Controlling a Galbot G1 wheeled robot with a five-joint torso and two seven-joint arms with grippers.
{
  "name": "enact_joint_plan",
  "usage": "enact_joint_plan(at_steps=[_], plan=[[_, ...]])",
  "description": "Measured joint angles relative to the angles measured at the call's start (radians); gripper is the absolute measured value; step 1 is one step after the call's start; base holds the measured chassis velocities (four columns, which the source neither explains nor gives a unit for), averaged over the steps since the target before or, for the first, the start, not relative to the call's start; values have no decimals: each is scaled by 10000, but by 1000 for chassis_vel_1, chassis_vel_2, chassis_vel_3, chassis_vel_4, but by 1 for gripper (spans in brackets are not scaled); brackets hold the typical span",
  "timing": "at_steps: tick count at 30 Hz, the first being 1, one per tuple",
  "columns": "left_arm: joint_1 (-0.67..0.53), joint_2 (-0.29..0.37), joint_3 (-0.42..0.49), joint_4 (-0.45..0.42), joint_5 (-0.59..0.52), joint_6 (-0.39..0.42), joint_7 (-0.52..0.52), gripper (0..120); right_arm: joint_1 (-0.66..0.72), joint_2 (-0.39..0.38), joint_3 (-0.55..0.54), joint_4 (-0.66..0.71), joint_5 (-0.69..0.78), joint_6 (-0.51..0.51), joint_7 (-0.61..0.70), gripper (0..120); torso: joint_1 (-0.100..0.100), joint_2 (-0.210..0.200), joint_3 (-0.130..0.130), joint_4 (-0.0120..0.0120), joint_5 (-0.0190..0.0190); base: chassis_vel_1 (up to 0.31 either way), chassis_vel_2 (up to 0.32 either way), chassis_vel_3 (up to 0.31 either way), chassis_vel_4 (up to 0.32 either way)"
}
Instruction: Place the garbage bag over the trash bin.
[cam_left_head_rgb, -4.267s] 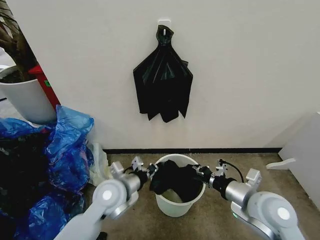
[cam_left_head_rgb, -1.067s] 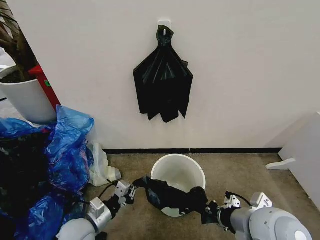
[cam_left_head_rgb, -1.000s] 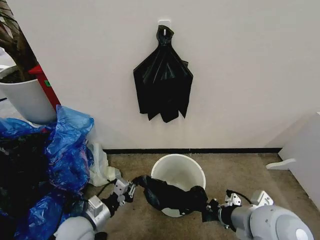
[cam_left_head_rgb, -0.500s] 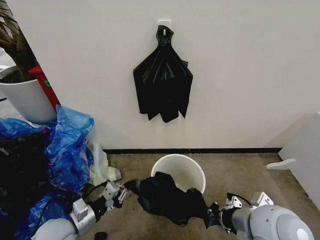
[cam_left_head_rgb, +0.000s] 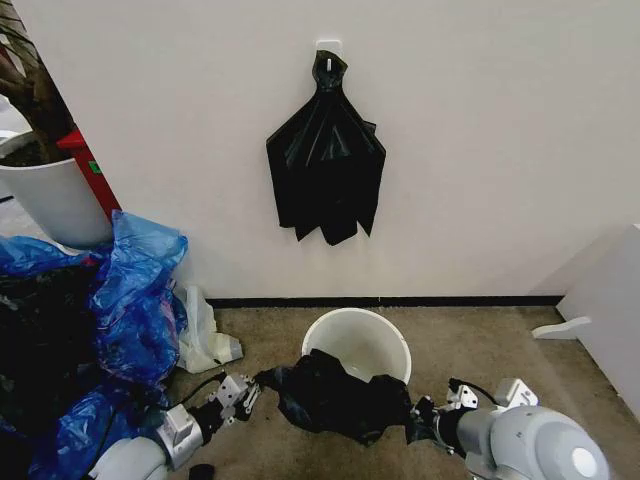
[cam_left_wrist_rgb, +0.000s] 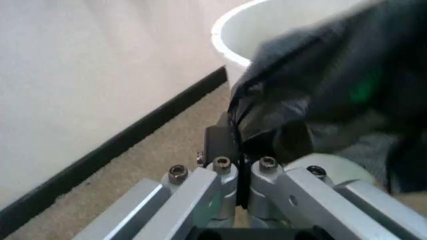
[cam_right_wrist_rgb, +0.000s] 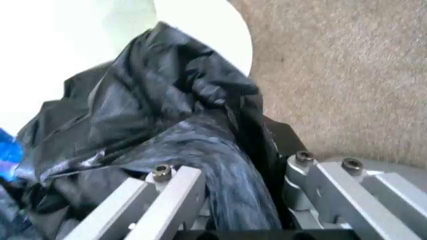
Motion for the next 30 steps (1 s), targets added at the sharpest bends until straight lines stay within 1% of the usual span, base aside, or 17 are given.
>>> enact_joint_plan(at_steps=[3,6,7,13,15,18,19,21,26,28,30], plan=[[-312,-139,32,250,90,-49,-69,0,-2,71,52,-272,-395,-65,-299,11,0,0,0,1,0,0,0,0,0],[-619,-246,64,605,247,-178,-106,0,4,112,123,-413,-574,-114,-538,11,0,0,0,0,-1,0,0,0,0],[-619,-246,64,605,247,-178,-106,0,4,112,123,-413,-574,-114,-538,11,0,0,0,0,-1,0,0,0,0],[-1151,-502,229,1452,611,-543,-162,0,-34,157,263,-865,-1360,-180,-1359,11,0,0,0,1,-3,0,0,0,0],[-1164,-521,235,1489,628,-565,-165,0,-43,157,270,-889,-1426,-188,-1440,11,0,0,0,2,-3,0,0,0,0],[-1226,-753,250,1792,757,-833,-199,0,-30,126,317,-1152,-1809,-222,-2124,11,0,0,0,0,-2,0,0,0,0],[-1248,-831,265,1886,802,-928,-222,0,6,114,331,-1249,-1893,-240,-2373,11,0,0,0,3,-1,0,0,0,0],[-1258,-848,271,1909,811,-945,-225,0,12,114,335,-1273,-1923,-243,-2449,11,0,0,0,4,0,0,0,0,0],[-1655,-1220,441,2251,1088,-1085,-184,0,38,139,330,-1478,-2696,-274,-3368,11,0,0,0,0,0,0,0,0,0],[-1698,-1274,467,2277,1134,-1093,-175,0,43,135,329,-1478,-2747,-282,-3411,11,0,0,1,0,0,0,0,0,0],[-1848,-1427,704,2324,1254,-1098,-168,0,84,105,336,-1470,-2842,-299,-3474,11,0,0,0,1,0,0,0,0,0]])
